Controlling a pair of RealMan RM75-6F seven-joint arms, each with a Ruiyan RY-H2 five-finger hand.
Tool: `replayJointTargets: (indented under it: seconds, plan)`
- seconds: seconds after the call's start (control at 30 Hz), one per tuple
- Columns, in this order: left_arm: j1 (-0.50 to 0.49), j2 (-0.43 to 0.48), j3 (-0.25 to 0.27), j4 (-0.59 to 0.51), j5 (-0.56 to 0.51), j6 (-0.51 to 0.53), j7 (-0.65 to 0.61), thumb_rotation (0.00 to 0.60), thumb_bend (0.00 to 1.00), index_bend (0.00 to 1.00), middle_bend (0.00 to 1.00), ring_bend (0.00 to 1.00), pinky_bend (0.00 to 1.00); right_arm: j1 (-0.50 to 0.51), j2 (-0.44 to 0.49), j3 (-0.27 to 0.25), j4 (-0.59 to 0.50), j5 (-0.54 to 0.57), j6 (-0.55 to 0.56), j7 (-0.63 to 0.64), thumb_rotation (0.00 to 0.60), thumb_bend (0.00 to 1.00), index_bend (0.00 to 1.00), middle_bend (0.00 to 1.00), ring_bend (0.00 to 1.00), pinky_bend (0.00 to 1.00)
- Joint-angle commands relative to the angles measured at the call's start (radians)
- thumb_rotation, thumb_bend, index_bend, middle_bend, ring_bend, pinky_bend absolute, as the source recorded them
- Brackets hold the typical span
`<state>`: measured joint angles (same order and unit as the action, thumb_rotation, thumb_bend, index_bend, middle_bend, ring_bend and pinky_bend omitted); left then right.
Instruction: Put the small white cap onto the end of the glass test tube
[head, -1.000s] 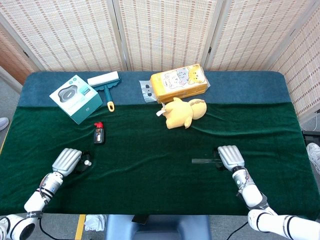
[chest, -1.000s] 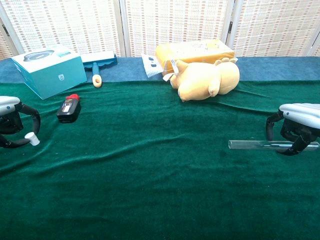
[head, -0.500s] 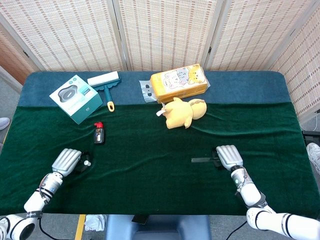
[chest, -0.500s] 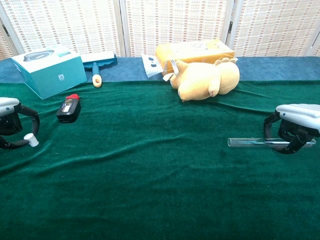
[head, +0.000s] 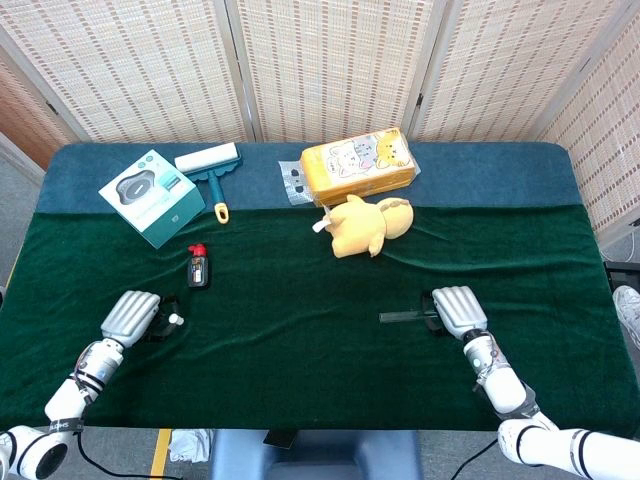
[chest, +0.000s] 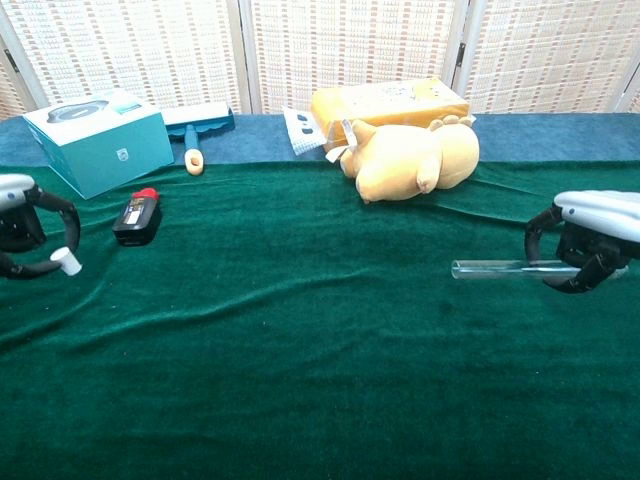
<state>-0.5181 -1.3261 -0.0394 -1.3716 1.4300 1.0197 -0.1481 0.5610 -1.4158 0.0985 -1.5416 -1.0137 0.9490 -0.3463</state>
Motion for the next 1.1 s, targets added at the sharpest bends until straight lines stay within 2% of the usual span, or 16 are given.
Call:
replayJointTargets:
  seconds: [0.03,0.33,0.6,0.77,1.1]
  plan:
    - [-0.004,0.039,-0.022,-0.05,0.005,0.018,-0.044,0.6,0.46,0.58,1.0,0.92,0.85,-0.007,0.013,0.019,-0.026,-0.059,0.025,0.065,0.6,0.62,0.76,0.97,1.0,1.0]
    - [-0.013,0.123,-0.074,-0.172,0.016,0.067,-0.128,0.6,0.46,0.58,1.0,0.91,0.85,0.024,-0.034,0.074,-0.03,-0.131,-0.023,0.272,0.6,0.64,0.79,0.99,1.0,1.0]
    - [-0.021,0.15,-0.109,-0.276,0.034,0.109,-0.179,0.6,0.47,0.59,1.0,0.91,0.85,0.058,-0.123,0.123,-0.018,-0.138,-0.031,0.371,0.6,0.64,0.8,0.99,1.0,1.0]
    - [-0.034,0.135,-0.126,-0.315,0.063,0.134,-0.226,0.6,0.47,0.59,1.0,0.91,0.85,0.077,-0.16,0.139,-0.025,-0.14,-0.044,0.414,0.6,0.64,0.8,1.0,1.0,1.0]
    - [-0.081,0.058,-0.146,-0.347,0.104,0.156,-0.144,0.6,0.48,0.6,1.0,0.91,0.85,0.096,-0.214,0.168,-0.031,-0.13,-0.048,0.495,0.6,0.64,0.81,1.0,1.0,1.0]
